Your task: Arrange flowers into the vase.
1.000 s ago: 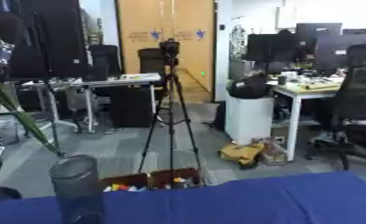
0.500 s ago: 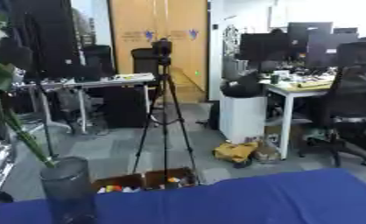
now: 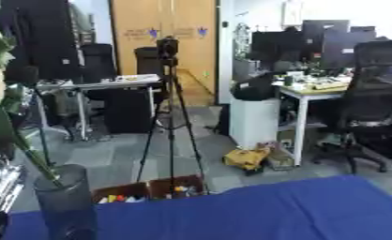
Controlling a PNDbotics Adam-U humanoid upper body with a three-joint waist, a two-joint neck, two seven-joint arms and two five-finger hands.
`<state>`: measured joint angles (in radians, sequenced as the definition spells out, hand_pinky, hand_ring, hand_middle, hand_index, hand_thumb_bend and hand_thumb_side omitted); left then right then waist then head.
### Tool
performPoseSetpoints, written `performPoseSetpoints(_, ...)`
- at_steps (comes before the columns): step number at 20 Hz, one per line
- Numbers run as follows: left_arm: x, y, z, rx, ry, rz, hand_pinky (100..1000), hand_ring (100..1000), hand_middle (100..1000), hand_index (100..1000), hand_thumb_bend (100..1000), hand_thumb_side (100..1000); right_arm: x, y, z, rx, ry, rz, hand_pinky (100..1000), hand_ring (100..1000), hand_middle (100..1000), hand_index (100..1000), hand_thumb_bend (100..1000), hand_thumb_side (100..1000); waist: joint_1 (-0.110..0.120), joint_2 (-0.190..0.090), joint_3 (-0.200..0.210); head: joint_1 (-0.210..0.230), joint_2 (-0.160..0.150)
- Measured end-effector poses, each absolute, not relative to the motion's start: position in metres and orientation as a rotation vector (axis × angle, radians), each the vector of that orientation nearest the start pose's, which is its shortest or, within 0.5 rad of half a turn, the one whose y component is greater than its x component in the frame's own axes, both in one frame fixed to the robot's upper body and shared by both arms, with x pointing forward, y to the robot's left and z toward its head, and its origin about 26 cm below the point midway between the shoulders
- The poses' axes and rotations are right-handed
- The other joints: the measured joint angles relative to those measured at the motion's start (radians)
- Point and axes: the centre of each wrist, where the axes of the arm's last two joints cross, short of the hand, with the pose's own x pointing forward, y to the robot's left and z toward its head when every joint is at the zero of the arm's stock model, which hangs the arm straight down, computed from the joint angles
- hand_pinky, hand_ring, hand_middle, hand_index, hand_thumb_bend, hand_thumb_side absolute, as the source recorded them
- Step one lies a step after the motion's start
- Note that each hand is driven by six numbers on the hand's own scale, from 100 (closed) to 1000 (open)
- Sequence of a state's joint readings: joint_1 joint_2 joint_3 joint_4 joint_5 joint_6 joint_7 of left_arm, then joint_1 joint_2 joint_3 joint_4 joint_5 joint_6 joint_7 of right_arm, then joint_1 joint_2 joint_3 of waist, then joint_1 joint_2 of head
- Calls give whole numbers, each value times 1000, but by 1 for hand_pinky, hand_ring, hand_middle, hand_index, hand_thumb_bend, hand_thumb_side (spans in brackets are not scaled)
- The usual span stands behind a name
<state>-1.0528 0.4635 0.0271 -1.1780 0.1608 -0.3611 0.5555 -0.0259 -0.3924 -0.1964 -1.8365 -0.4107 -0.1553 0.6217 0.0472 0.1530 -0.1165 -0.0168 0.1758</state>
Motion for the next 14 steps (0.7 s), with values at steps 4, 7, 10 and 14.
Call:
performPoseSetpoints(4,458,271,313,-430,3625,-510,100,100,100,100,705,364,272,-361,114,315,-1998,593,901,943,523,768,293,541,0,0,0,3,4)
performPoseSetpoints(7,459,272,309,-447,3667,-469,100,100,100,100,699,360,272,-361,114,314,-1998,593,901,943,523,768,293,541,0,0,0,6,9)
performPoseSetpoints(10,461,270,304,-445,3711,-435,100,100,100,100,699,360,272,-361,114,314,-1997,593,901,943,523,768,293,541,0,0,1,6,9)
performPoseSetpoints(14,461,270,303,-446,3730,-420,100,100,100,100,699,360,272,-362,113,314,-1995,592,901,943,523,768,293,541,0,0,1,6,9)
